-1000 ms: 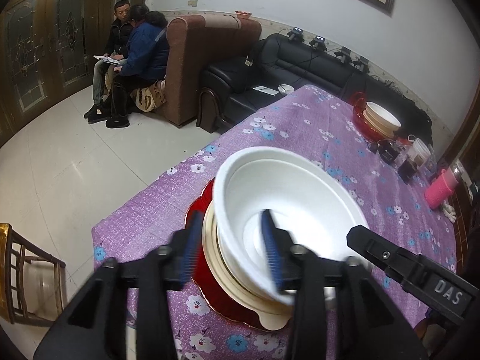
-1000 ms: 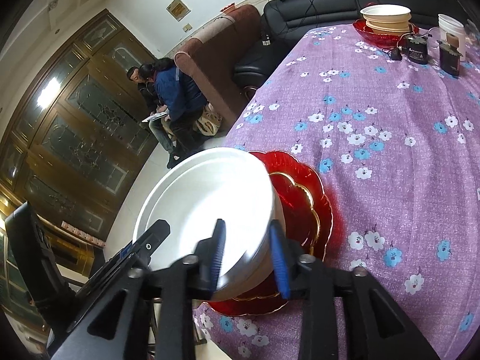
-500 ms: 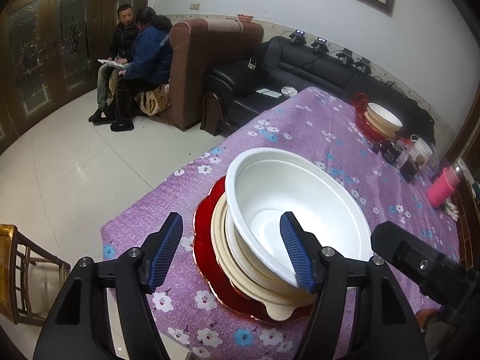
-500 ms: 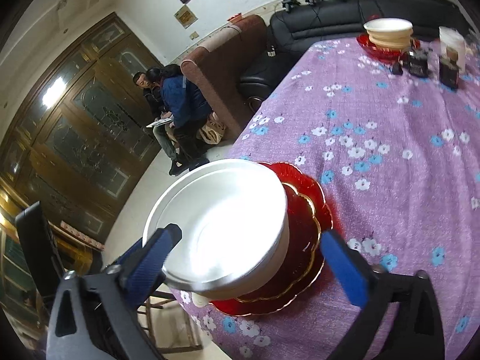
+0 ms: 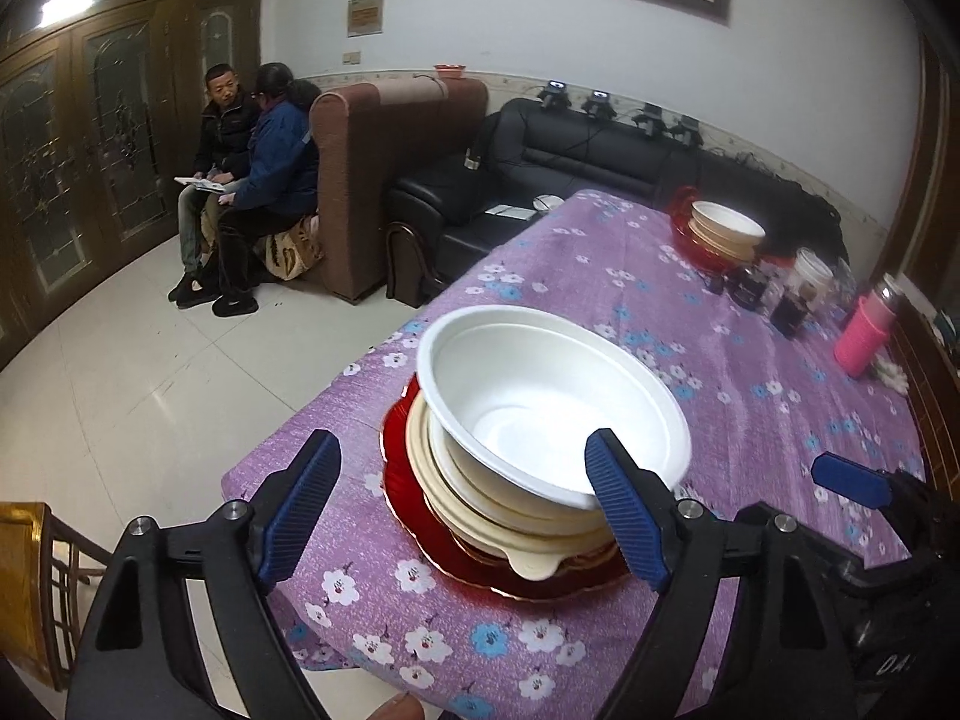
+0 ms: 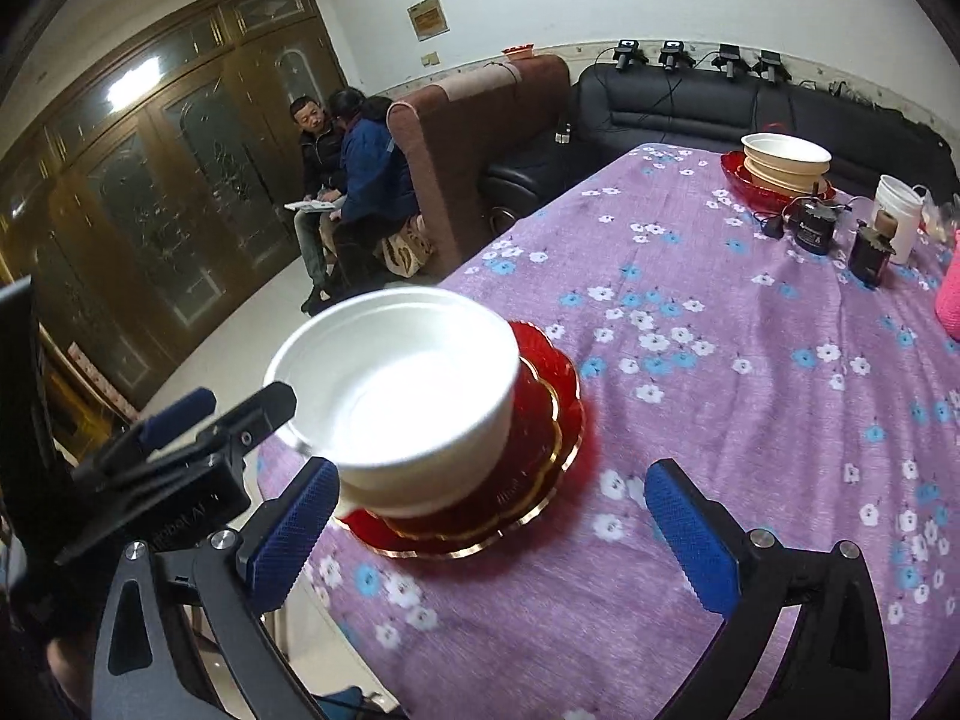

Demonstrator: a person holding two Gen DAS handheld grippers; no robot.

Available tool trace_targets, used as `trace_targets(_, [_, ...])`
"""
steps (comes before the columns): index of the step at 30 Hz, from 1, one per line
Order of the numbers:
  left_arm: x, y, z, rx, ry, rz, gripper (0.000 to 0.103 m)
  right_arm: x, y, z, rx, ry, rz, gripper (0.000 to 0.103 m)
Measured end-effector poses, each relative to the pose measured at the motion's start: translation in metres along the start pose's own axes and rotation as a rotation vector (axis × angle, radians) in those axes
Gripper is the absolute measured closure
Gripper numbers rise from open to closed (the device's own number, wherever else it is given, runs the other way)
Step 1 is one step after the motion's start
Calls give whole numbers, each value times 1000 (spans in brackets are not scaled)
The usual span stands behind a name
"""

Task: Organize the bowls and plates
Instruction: 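Raise the open left gripper away from the stacked bowls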

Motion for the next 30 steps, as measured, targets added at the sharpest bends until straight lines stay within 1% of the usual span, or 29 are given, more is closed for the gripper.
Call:
trace_targets(3, [-4, -1, 3, 17, 2, 8, 18, -5, -8, -4, -54, -15, -16, 0])
trace_targets(6, [-7, -3, 5, 27, -4, 5, 14, -7, -17, -5, -100, -26, -35, 0])
trace_targets(9, [-9, -6, 6, 43, -7, 0, 10, -5, -22, -3, -104, -29, -45, 0])
trace_targets(10, [-9, -7, 7, 47, -7, -1, 7, -5, -23, -3, -104, -29, -48, 0])
trace_targets(11, [-10, -7, 7, 50, -8, -1, 1, -4, -23, -3, -107, -29, -48, 0])
trace_targets(12, [-10, -7, 7, 50, -9, 0, 0, -3, -23, -5, -113, -28, -44, 0])
trace_targets(17, [-14, -6, 6, 38, -27, 21, 0, 2, -20, -14, -169, -37, -31, 0])
trace_targets(21, [-11, -6, 8, 41, -61, 10, 0, 6, -19, -20, -188, -26, -34, 0])
trace_targets(25, [-7, -5, 10, 57, -41, 10, 0, 12, -19, -19, -189, -24, -42, 0])
trace_targets(30, [-5, -5, 10, 52, -34, 9, 0, 14, -20, -17, -184, -23, -45, 0])
Point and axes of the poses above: each gripper's, at about its wrist camera, not at the fingertips, and x roughly the way its jaws point, z to its right, y to its top, the point moved 4 cm from there along x, roughly the way its jaws point, and after that the axes turned 11 degrees about y, right-handed, at the moved point
